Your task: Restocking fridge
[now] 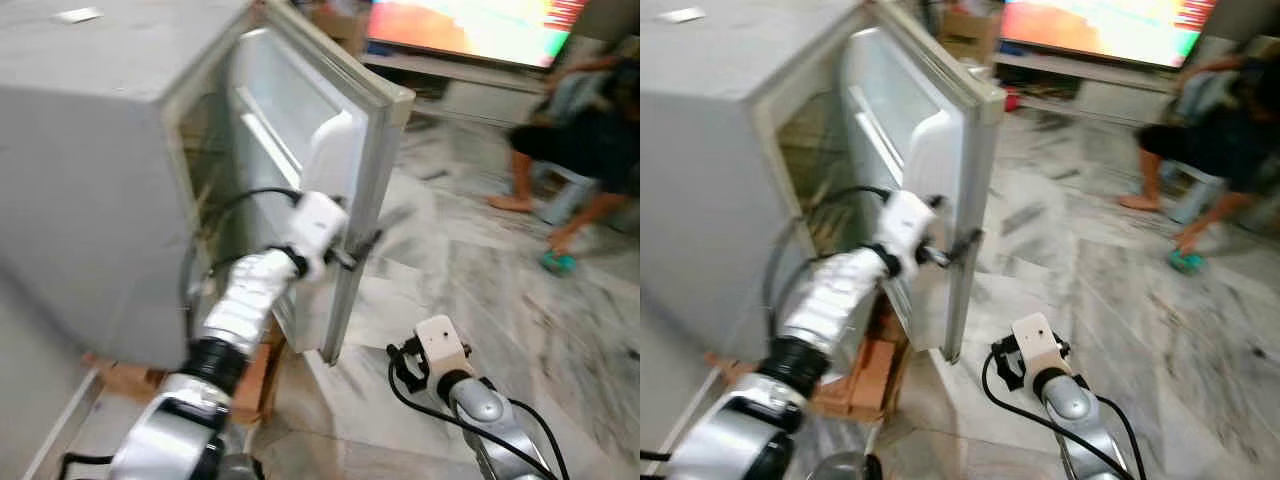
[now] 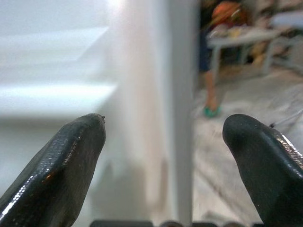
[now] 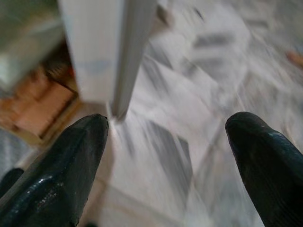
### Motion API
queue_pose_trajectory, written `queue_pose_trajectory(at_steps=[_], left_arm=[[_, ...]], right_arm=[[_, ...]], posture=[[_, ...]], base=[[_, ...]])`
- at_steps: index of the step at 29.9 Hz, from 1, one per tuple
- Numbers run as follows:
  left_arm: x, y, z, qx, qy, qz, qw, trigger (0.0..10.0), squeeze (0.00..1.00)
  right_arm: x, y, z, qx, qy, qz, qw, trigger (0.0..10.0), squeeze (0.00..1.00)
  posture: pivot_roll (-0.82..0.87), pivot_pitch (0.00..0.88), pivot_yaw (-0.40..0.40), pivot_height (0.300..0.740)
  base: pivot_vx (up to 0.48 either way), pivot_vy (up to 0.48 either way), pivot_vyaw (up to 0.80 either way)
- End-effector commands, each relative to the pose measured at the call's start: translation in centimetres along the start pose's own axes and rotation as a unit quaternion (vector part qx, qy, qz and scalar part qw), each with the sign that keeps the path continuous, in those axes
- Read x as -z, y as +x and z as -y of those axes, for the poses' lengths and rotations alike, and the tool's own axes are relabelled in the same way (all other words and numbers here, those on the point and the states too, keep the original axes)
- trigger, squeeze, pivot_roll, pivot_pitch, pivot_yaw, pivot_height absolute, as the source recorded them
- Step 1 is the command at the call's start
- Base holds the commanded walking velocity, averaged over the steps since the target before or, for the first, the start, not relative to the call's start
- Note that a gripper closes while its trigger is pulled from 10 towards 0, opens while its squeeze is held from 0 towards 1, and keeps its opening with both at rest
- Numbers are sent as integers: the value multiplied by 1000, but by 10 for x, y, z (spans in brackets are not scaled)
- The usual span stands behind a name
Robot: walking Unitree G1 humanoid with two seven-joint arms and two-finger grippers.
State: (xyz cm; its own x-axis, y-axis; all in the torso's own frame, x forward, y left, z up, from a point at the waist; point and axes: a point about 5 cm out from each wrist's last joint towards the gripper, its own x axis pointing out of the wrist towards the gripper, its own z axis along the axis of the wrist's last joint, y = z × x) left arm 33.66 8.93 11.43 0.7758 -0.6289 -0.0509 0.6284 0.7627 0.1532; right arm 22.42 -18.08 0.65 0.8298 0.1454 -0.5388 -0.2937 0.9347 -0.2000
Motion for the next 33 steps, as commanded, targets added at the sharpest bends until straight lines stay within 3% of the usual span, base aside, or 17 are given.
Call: queue_pose_trajectory(at_steps=[1,4,5,7,8,13,16,18,20,23,27,33], left_arm=[[12,-13,-7,-21,-18,-15,1000,10000,0],[16,-21,-14,-36,-23,-18,999,10000,0],[25,-45,-26,-85,-40,-21,995,10000,0],[35,-67,-34,-133,-43,-27,990,10000,0],[38,-83,-41,-184,-46,-14,982,10000,0],[47,-107,-44,-238,-33,-23,970,10000,0],[55,-121,-38,-244,-20,-46,969,10000,0],[59,-128,-33,-251,-32,-54,966,10000,0],[60,-129,-30,-248,-31,-57,966,10000,0],[61,-129,-27,-246,-29,-61,967,10000,0],[57,-128,-29,-255,-36,-60,964,10000,0],[49,-121,-22,-248,-45,-48,966,10000,0]], right_arm=[[-12,-1,5,12,4,29,999,10000,0],[-13,-2,7,18,8,38,999,10000,0],[-18,-5,11,38,20,63,997,10000,0],[-25,-6,11,49,37,86,994,10000,0],[-31,-7,13,61,36,100,992,10000,0],[-33,-9,21,97,45,103,989,10000,0],[-35,-10,22,105,65,111,986,10000,0],[-44,-9,23,113,79,134,981,10000,0],[-49,-8,24,125,68,149,979,10000,0],[-55,-9,23,117,102,173,973,10000,0],[-60,-9,24,136,98,177,970,10000,0],[-78,-12,24,122,122,225,959,10000,0]], posture=[[20,1,-46,740],[21,2,-46,740],[22,8,-36,740],[23,14,-35,740],[25,17,-37,740],[25,18,-41,740],[24,17,-41,740],[20,13,-33,740],[21,11,-31,740],[19,13,-26,740],[21,19,-19,740],[14,21,-10,740]], base=[[0,0,0],[0,0,0],[0,0,0],[0,0,0],[0,0,0],[0,-310,0],[0,-403,0],[0,-418,0],[0,-416,0],[0,-419,0],[0,-459,0],[46,-436,0]])
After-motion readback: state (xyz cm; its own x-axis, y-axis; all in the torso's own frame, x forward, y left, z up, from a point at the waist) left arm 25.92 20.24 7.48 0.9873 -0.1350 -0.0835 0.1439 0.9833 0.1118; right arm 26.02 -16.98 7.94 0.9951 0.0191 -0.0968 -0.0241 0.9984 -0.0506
